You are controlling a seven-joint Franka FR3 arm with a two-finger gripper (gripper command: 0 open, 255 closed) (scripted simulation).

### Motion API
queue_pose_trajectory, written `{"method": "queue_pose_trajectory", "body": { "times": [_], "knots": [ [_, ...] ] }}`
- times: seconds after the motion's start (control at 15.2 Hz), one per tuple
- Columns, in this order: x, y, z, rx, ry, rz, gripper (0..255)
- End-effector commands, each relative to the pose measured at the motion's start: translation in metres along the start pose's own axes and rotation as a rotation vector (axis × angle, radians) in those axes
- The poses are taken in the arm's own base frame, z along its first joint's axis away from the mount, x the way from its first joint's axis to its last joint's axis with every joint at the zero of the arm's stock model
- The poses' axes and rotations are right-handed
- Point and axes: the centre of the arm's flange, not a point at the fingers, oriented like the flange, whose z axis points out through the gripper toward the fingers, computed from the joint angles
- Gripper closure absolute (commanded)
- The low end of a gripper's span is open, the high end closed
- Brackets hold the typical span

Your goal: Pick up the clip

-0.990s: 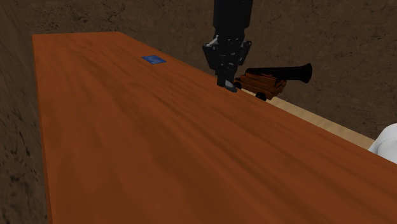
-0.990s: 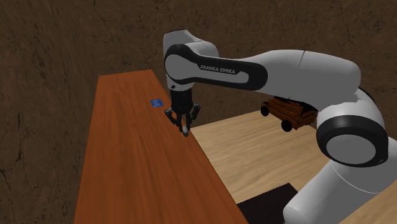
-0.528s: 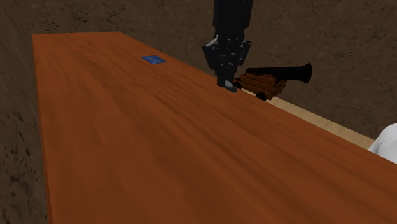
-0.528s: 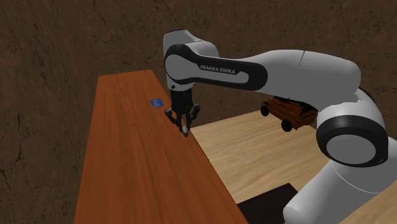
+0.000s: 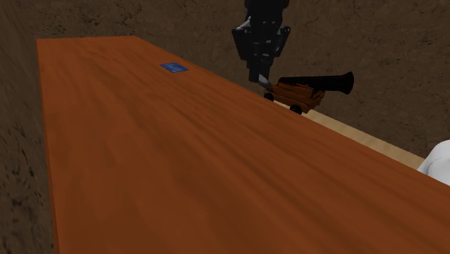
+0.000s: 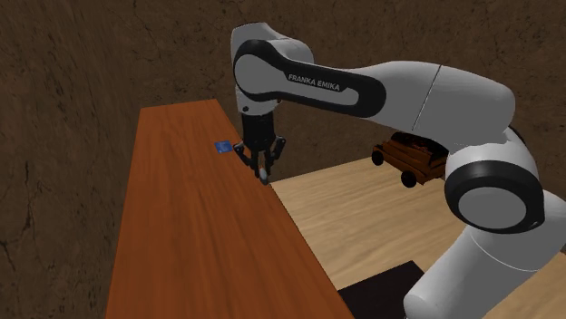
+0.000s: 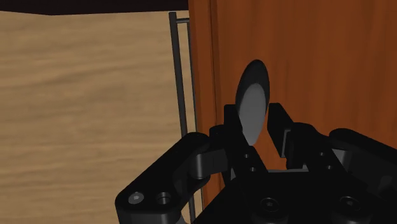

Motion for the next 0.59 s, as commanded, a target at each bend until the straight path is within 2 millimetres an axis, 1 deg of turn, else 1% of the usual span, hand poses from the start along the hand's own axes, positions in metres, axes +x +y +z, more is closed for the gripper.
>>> {"method": "queue_pose_trajectory", "body": {
  "times": [0.0, 0.4, 0.53],
  "knots": [
    [0.0, 0.0, -0.01, 0.0, 0.0, 0.0, 255],
    [-0.003, 0.0, -0.042, 0.0, 0.0, 0.0, 255],
    [-0.003, 0.0, -0.043, 0.0, 0.0, 0.0, 255]
  ]
}}
